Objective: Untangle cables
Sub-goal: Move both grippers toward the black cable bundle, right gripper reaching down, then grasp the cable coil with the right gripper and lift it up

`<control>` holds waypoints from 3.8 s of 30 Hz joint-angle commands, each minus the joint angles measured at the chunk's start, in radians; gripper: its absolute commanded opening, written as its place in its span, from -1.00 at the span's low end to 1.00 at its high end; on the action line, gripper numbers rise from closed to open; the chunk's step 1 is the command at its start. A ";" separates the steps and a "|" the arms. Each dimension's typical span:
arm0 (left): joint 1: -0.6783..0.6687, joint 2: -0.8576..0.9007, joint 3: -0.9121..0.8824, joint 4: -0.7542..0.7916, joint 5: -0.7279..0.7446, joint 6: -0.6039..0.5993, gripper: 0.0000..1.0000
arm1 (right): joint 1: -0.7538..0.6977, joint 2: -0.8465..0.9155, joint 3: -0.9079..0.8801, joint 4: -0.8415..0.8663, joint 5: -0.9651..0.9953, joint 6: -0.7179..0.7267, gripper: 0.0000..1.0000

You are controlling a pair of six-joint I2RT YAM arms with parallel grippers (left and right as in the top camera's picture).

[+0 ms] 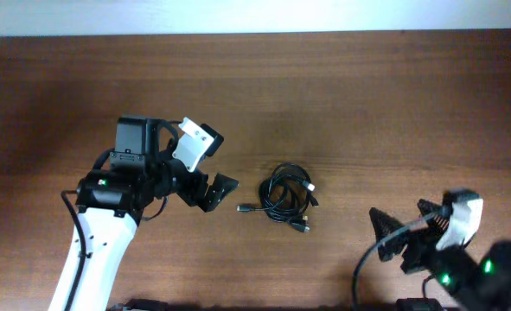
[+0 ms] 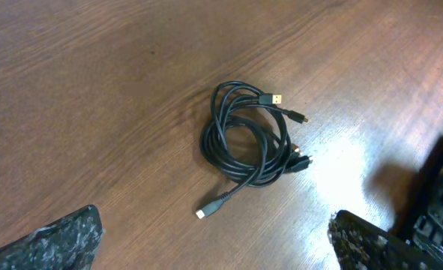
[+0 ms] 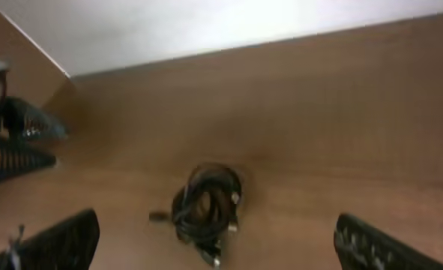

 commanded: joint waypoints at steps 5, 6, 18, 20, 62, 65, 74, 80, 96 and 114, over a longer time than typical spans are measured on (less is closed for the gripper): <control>-0.004 0.003 0.020 -0.019 -0.203 -0.198 0.98 | 0.005 0.456 0.255 -0.119 -0.127 0.039 0.98; -0.004 0.003 0.020 -0.018 -0.216 -0.219 0.98 | 0.006 0.504 0.255 -0.114 -0.188 0.089 0.98; -0.004 0.026 0.020 -0.034 -0.353 -0.344 0.98 | 0.251 1.037 0.255 -0.013 0.020 -0.072 0.91; -0.004 0.026 0.020 -0.034 -0.353 -0.344 0.98 | 0.296 1.089 0.254 0.000 0.112 -0.072 0.91; 0.063 0.026 0.020 -0.018 -0.288 -0.401 0.98 | 0.553 1.361 0.467 0.068 0.315 0.008 -0.92; 0.063 0.026 0.020 -0.018 -0.283 -0.402 0.98 | 0.553 1.265 0.539 0.056 0.315 0.008 -0.92; 0.063 0.026 0.020 0.010 -0.051 -0.423 0.98 | 0.554 0.899 0.562 0.056 0.315 -0.003 -0.93; 0.063 0.026 0.020 0.094 0.407 -0.423 0.98 | 0.554 0.846 0.562 0.020 0.311 -0.038 -0.92; 0.062 0.026 0.020 0.229 0.256 -0.343 0.67 | 0.554 0.845 0.562 0.013 0.026 -0.122 -0.93; 0.024 0.026 0.020 0.232 0.257 -0.344 -0.49 | 0.555 0.845 0.562 0.021 -0.071 -0.143 -0.93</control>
